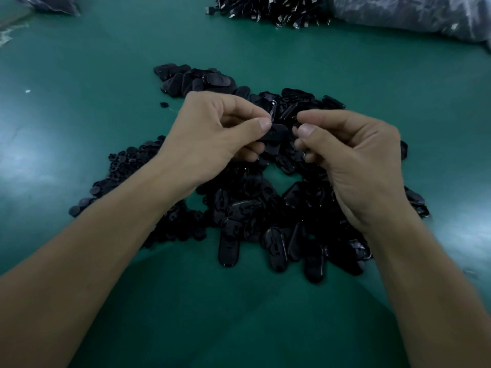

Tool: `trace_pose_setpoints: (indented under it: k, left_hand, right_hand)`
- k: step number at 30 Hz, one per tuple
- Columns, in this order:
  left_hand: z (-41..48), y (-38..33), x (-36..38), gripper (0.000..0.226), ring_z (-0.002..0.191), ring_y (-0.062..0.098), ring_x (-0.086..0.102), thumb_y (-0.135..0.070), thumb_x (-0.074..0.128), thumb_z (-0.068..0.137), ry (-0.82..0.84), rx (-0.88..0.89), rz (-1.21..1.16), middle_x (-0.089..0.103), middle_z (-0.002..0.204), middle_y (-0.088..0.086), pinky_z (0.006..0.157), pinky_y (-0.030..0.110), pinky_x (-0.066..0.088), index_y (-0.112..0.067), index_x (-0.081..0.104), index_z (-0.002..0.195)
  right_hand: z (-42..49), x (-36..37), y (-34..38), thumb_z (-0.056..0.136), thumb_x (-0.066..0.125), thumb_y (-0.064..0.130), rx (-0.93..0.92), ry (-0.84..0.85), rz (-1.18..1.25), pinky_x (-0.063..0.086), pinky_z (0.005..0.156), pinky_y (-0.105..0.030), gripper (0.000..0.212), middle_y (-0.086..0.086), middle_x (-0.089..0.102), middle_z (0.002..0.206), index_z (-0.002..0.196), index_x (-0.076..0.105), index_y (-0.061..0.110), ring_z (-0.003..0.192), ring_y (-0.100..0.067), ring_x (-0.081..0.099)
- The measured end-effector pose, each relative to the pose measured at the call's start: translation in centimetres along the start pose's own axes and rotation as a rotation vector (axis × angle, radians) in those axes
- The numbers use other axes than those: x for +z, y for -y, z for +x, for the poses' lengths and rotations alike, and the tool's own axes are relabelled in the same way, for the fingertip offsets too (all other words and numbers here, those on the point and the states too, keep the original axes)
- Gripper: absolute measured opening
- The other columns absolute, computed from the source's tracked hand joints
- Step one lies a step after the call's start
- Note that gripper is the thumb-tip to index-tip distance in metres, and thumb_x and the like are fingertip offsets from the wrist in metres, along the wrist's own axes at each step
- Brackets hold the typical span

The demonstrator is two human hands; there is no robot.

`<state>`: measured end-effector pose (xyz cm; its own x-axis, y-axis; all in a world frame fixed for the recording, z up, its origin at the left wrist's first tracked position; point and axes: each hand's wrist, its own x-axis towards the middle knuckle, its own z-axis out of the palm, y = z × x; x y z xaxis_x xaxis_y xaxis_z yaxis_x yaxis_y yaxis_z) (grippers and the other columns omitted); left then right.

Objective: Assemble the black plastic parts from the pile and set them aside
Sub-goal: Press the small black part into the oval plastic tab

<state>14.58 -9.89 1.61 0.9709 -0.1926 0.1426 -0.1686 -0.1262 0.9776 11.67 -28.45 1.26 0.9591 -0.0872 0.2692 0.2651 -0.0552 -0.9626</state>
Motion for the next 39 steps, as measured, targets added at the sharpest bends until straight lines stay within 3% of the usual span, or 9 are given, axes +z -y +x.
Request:
trace_pose_setpoints:
  k: [7, 18, 26, 39]
  left_hand:
    - [-0.1, -0.3, -0.2, 0.015, 0.063, 0.012, 0.071, -0.001, 0.073, 0.087, 0.025, -0.005, -0.083, 0.075, 0.073, 0.005, 0.062, 0.018, 0.056, -0.013, 0.074, 0.096]
    - [-0.5, -0.3, 0.6, 0.02, 0.069, 0.013, 0.074, 0.003, 0.075, 0.084, 0.058, 0.056, -0.05, 0.076, 0.074, 0.002, 0.066, 0.022, 0.059, -0.014, 0.075, 0.095]
    - [-0.6, -0.1, 1.0, 0.02, 0.077, 0.024, 0.075, 0.001, 0.077, 0.083, 0.056, 0.077, -0.037, 0.077, 0.081, 0.007, 0.068, 0.027, 0.061, -0.016, 0.075, 0.093]
    - [-0.5, 0.1, 0.8, 0.02, 0.078, 0.024, 0.075, 0.0, 0.077, 0.083, 0.066, 0.087, -0.047, 0.077, 0.082, 0.006, 0.069, 0.029, 0.061, -0.016, 0.076, 0.093]
  right_hand:
    - [0.0, -0.2, -0.1, 0.083, 0.077, 0.005, 0.046, 0.006, 0.039, 0.052, 0.063, -0.018, 0.016, -0.002, 0.075, 0.076, 0.089, 0.074, 0.019, 0.07, -0.013, 0.071]
    - [-0.1, 0.4, 0.2, 0.087, 0.075, 0.008, -0.079, 0.013, -0.203, 0.046, 0.062, -0.014, 0.021, 0.016, 0.068, 0.069, 0.084, 0.073, 0.029, 0.062, 0.002, 0.057]
    - [-0.4, 0.7, 0.3, 0.088, 0.074, 0.01, -0.087, 0.009, -0.309, 0.05, 0.065, -0.015, 0.021, 0.012, 0.072, 0.074, 0.084, 0.071, 0.03, 0.069, -0.003, 0.067]
    - [-0.5, 0.9, 0.4, 0.088, 0.074, 0.009, -0.108, 0.005, -0.38, 0.053, 0.068, -0.016, 0.025, 0.016, 0.072, 0.074, 0.083, 0.069, 0.034, 0.073, -0.003, 0.069]
